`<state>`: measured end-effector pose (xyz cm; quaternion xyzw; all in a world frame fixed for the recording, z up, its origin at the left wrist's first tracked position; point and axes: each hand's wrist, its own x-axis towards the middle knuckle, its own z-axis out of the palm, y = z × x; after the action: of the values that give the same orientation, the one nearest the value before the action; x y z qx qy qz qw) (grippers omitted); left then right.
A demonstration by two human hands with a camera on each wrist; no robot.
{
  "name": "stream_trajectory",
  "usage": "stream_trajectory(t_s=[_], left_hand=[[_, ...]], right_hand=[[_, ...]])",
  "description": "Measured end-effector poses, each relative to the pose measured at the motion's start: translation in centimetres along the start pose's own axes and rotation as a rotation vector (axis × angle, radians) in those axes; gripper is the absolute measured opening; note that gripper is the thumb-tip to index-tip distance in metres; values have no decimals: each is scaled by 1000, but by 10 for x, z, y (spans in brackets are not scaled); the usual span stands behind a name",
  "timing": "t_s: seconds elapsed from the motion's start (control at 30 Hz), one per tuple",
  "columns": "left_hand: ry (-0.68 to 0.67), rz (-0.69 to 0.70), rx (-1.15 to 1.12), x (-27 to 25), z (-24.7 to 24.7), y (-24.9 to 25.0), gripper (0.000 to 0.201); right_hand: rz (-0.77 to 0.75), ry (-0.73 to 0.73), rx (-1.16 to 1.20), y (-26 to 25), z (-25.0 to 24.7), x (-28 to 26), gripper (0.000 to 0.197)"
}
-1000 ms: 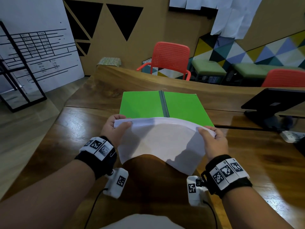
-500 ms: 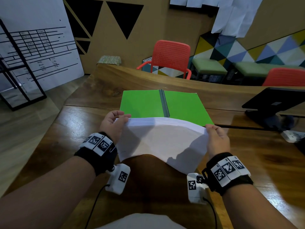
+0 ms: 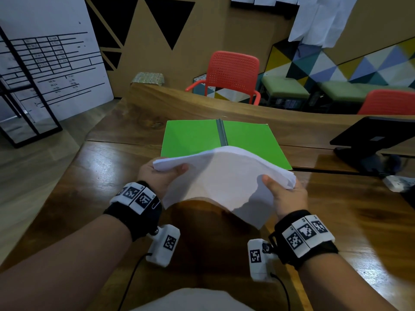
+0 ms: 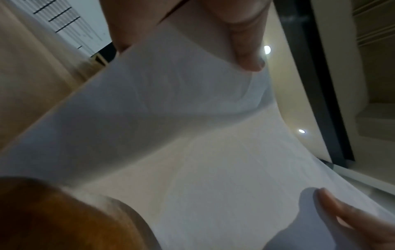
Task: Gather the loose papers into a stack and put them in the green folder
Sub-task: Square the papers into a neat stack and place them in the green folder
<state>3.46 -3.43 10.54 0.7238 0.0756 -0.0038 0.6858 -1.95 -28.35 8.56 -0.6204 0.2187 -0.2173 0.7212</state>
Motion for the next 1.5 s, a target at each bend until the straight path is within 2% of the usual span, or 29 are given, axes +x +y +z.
stream_trajectory(t_s=[0.1, 0.27, 0.4, 0.5, 0.67, 0.7, 0.73, 0.77, 0.8, 0.83, 0.87, 0.9, 0.97, 1.0, 1.07, 1.13, 1.27, 1.4, 1.43, 1.5], left_hand=[[-8, 47, -38, 1, -4, 0, 21], [69, -34, -82, 11, -13, -7, 14], [78, -40, -104, 18, -12, -9, 14], [56, 14, -159, 22, -11, -7, 10], [70, 66, -144, 26, -9, -8, 27], [71, 67, -156, 26, -9, -6, 21], [53, 54, -195, 23, -10, -2, 8], [20, 42, -223, 22, -12, -1, 21], [-23, 26, -211, 21, -14, -5, 54], [-60, 16, -190, 17, -13, -8, 83], [-88, 20, -150, 12, -12, -11, 94], [-99, 24, -95, 6, -9, -14, 86], [-25, 5, 69, -3, 1, -13, 51], [38, -28, 124, -5, 5, -10, 36], [95, -80, 51, -1, 3, -9, 20], [106, -51, -47, 1, -3, -6, 14], [30, 36, -75, 3, -18, -11, 26], [-5, 58, 9, 6, -23, -6, 33], [36, 81, 95, 7, -24, -1, 43], [156, 162, 435, 4, -25, 14, 82]], right_hand=[[19, -23, -27, 2, 0, -1, 27], [111, 9, -16, -1, 2, -6, 11], [103, 38, -49, -4, 1, 1, 17], [79, 51, -81, -4, 2, 6, 21], [42, 53, -89, -4, 3, 10, 18], [48, 39, -57, -6, 3, 9, 21], [59, 19, -22, -5, 2, 8, 32], [74, -10, 2, -2, -1, 7, 52], [80, -44, 7, 2, -3, 6, 71], [81, -87, -2, 6, -5, 5, 83], [102, -113, -23, 10, -5, 4, 82], [130, -117, -28, 11, -3, 0, 70], [153, -84, -19, 7, 2, -5, 40], [141, -69, -31, 6, 4, -5, 36], [101, -71, -32, 4, 3, -4, 35], [66, -84, -11, 1, 0, -4, 32], [57, -111, 20, 3, -9, -3, 50], [107, -107, -19, -5, -3, -7, 29], [91, -110, -44, -10, -1, -8, 30], [23, -158, -98, -23, 4, -14, 32]])
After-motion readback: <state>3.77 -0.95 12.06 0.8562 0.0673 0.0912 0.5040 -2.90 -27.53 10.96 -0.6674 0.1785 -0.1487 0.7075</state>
